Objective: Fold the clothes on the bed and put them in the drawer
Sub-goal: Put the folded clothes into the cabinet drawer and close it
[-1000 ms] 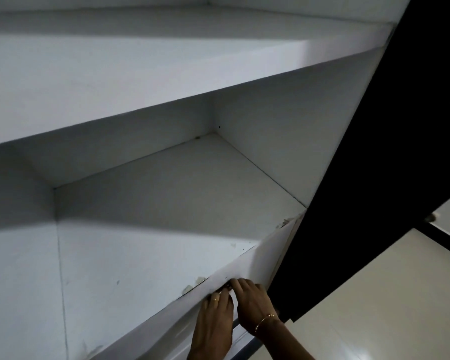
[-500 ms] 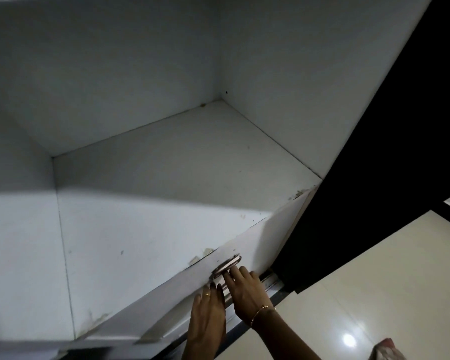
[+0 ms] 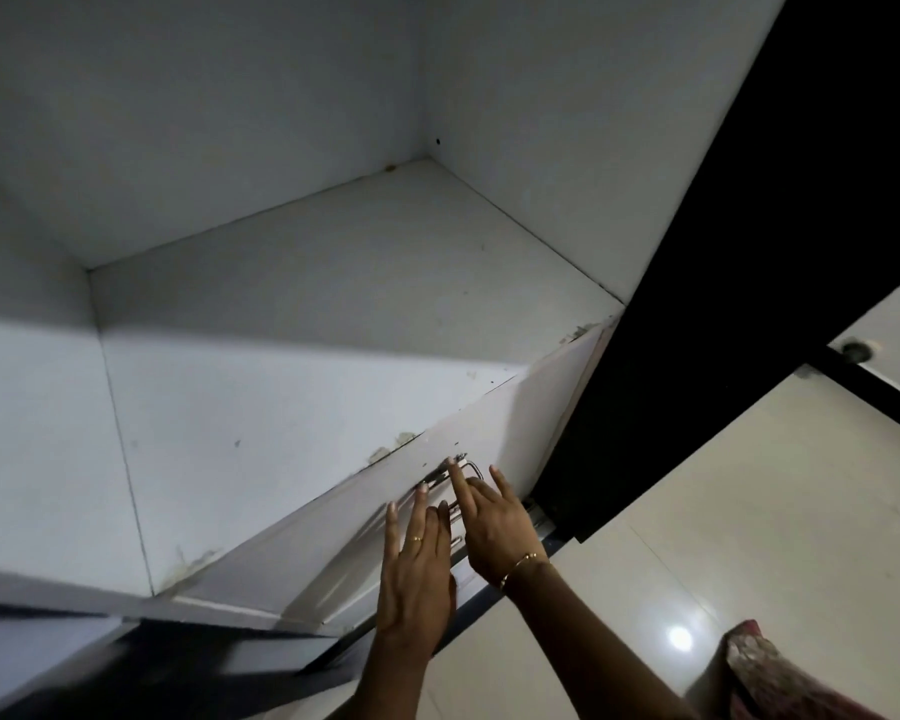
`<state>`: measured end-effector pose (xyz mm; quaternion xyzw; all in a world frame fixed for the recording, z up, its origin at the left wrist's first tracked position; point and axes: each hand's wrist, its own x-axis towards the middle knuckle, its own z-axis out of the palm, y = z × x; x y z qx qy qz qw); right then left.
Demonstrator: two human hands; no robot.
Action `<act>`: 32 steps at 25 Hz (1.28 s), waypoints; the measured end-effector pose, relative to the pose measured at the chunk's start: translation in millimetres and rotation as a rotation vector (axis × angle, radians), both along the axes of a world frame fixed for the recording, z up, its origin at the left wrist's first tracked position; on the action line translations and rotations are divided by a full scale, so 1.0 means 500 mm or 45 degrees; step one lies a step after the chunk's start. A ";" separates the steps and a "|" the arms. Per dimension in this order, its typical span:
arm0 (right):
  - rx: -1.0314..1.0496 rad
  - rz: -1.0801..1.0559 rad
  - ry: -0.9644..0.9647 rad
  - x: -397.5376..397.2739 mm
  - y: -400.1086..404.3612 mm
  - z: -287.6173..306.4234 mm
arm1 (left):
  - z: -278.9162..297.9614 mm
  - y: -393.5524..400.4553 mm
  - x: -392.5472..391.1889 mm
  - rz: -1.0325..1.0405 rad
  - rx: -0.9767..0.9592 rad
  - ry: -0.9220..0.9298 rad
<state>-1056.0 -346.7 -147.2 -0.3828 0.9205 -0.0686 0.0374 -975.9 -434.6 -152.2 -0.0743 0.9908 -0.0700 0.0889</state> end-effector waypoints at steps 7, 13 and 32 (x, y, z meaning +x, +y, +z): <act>-0.005 -0.063 -0.053 0.015 0.004 0.035 | 0.043 0.017 0.008 0.039 0.024 -0.124; 0.139 -0.110 -0.141 0.044 0.027 0.054 | 0.046 0.051 0.029 -0.076 -0.175 -0.025; 0.071 -0.362 -0.254 0.341 0.393 0.035 | 0.056 0.341 0.313 -0.501 0.223 -0.036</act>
